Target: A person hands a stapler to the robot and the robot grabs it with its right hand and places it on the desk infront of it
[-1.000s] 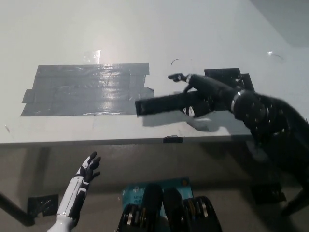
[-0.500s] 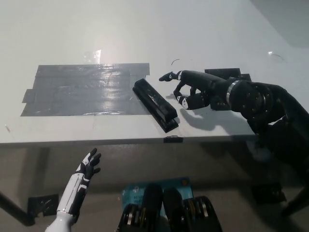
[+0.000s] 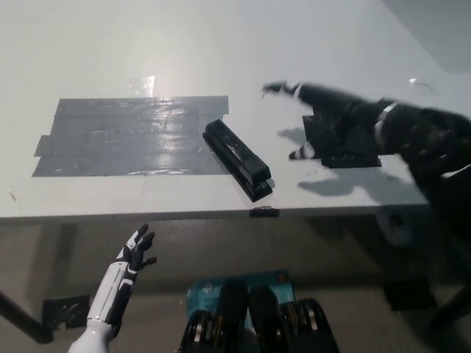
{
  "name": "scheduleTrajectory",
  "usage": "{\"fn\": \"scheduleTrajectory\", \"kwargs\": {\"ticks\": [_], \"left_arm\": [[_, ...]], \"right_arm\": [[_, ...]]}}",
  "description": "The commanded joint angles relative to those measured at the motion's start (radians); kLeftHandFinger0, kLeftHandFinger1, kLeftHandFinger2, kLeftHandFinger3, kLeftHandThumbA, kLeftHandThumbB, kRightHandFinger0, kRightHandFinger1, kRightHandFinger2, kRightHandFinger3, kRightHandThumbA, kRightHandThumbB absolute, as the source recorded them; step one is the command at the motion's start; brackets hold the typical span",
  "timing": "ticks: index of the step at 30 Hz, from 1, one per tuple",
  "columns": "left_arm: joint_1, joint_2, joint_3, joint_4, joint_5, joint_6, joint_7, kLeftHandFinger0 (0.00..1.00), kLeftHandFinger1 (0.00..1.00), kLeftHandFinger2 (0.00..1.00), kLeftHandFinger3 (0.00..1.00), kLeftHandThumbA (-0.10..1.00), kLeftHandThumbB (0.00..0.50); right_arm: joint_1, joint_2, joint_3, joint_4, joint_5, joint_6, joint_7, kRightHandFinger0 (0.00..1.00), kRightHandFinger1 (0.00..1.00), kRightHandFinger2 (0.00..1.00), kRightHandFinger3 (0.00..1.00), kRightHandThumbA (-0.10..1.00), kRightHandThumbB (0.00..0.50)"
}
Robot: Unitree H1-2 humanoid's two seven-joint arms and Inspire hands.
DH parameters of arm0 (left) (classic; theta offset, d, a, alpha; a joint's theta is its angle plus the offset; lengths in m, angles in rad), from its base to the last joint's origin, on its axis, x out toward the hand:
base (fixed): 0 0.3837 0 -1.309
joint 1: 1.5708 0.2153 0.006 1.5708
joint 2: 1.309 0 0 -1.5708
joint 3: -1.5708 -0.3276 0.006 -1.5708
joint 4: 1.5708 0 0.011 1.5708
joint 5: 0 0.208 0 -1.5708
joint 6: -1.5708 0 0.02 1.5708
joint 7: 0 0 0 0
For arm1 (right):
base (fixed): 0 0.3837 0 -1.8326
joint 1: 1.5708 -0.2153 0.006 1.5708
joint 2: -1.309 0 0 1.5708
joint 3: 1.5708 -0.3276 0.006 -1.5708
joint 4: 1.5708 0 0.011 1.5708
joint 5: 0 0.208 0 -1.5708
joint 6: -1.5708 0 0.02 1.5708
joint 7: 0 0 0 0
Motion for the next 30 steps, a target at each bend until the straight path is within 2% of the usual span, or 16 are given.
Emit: {"fn": "scheduleTrajectory", "kwargs": {"ticks": [1, 2, 6, 9, 10, 12, 15, 18, 19, 20, 21, 22, 23, 25, 27, 30], "left_arm": [[-0.016, 0.016, 0.001, -0.033, 0.002, -0.003, -0.012, 0.88, 1.0, 1.0, 1.0, 1.0, 0.5], [-0.018, 0.017, 0.0, -0.033, 0.002, -0.001, -0.014, 0.87, 1.0, 1.0, 1.0, 1.0, 0.5], [-0.017, 0.016, 0.001, -0.031, -0.003, -0.001, -0.015, 0.89, 1.0, 1.0, 1.0, 1.0, 0.5], [-0.012, 0.014, 0.002, -0.04, -0.002, 0.014, -0.014, 0.9, 1.0, 1.0, 1.0, 1.0, 0.499], [-0.01, 0.014, 0.002, -0.041, -0.001, 0.013, -0.015, 0.9, 1.0, 1.0, 1.0, 1.0, 0.495], [-0.009, 0.014, 0.002, -0.038, -0.001, 0.008, -0.015, 0.9, 1.0, 1.0, 1.0, 1.0, 0.488], [-0.001, 0.01, 0.001, -0.034, 0.0, 0.002, -0.012, 0.89, 1.0, 1.0, 1.0, 1.0, 0.488], [0.016, 0.008, 0.001, -0.029, -0.002, -0.016, -0.009, 0.87, 1.0, 1.0, 1.0, 1.0, 0.483], [0.021, 0.007, 0.001, -0.027, -0.001, -0.02, -0.008, 0.86, 1.0, 1.0, 1.0, 1.0, 0.485], [0.027, 0.006, 0.002, -0.026, -0.001, -0.023, -0.007, 0.86, 1.0, 1.0, 1.0, 1.0, 0.484], [0.035, 0.004, 0.002, -0.023, -0.004, -0.026, -0.007, 0.87, 1.0, 1.0, 1.0, 1.0, 0.469], [0.041, 0.003, 0.002, -0.022, -0.007, -0.028, -0.007, 0.88, 1.0, 1.0, 1.0, 1.0, 0.468], [0.053, 0.001, 0.001, -0.018, -0.012, -0.035, -0.009, 0.88, 1.0, 1.0, 1.0, 1.0, 0.46], [0.06, -0.002, 0.001, -0.013, -0.014, -0.039, -0.008, 0.88, 1.0, 1.0, 1.0, 1.0, 0.465], [0.078, -0.005, 0.001, -0.012, -0.019, -0.039, -0.008, 0.91, 1.0, 1.0, 1.0, 1.0, 0.491], [0.095, -0.006, 0.0, -0.016, -0.021, -0.039, -0.01, 0.93, 1.0, 1.0, 1.0, 1.0, 0.5]], "right_arm": [[-0.059, -0.039, -0.185, -0.157, 0.093, 0.006, -0.065, 1.0, 1.0, 1.0, 1.0, 0.97, 0.461], [-0.059, -0.053, -0.239, -0.227, 0.124, 0.044, -0.05, 1.0, 1.0, 1.0, 1.0, 0.96, 0.454], [-0.045, -0.092, -0.35, -0.395, 0.162, 0.107, -0.014, 1.0, 1.0, 1.0, 1.0, 1.0, 0.49], [0.015, -0.123, -0.494, -0.576, 0.257, 0.111, -0.023, 1.0, 1.0, 1.0, 1.0, 1.0, 0.433], [0.049, -0.121, -0.55, -0.63, 0.339, 0.111, -0.041, 1.0, 1.0, 1.0, 1.0, 0.93, 0.428], [0.131, -0.117, -0.622, -0.74, 0.446, 0.111, -0.093, 1.0, 1.0, 1.0, 1.0, 0.94, 0.468], [0.262, -0.119, -0.664, -0.886, 0.492, 0.111, -0.129, 1.0, 1.0, 1.0, 1.0, 0.96, 0.452], [0.454, -0.056, -0.676, -1.023, 0.558, 0.111, -0.18, 1.0, 1.0, 1.0, 1.0, 0.9, 0.418], [0.51, -0.034, -0.671, -1.05, 0.555, 0.111, -0.184, 1.0, 1.0, 1.0, 1.0, 0.91, 0.438], [0.563, -0.016, -0.665, -1.073, 0.551, 0.111, -0.187, 1.0, 1.0, 1.0, 1.0, 0.86, 0.464], [0.645, 0.038, -0.648, -1.077, 0.542, 0.095, -0.184, 1.0, 1.0, 1.0, 1.0, 0.91, 0.416], [0.702, 0.076, -0.636, -1.077, 0.537, 0.082, -0.182, 1.0, 1.0, 1.0, 1.0, 0.92, 0.413], [0.812, 0.15, -0.599, -1.057, 0.533, 0.041, -0.182, 1.0, 1.0, 1.0, 1.0, 0.92, 0.392], [0.875, 0.185, -0.57, -1.013, 0.519, -0.008, -0.18, 1.0, 1.0, 1.0, 1.0, 0.94, 0.405], [0.982, 0.256, -0.514, -0.874, 0.462, -0.118, -0.18, 1.0, 1.0, 1.0, 1.0, 0.97, 0.38], [1.054, 0.33, -0.496, -0.729, 0.442, -0.2, -0.189, 1.0, 1.0, 1.0, 1.0, 0.95, 0.366]]}}
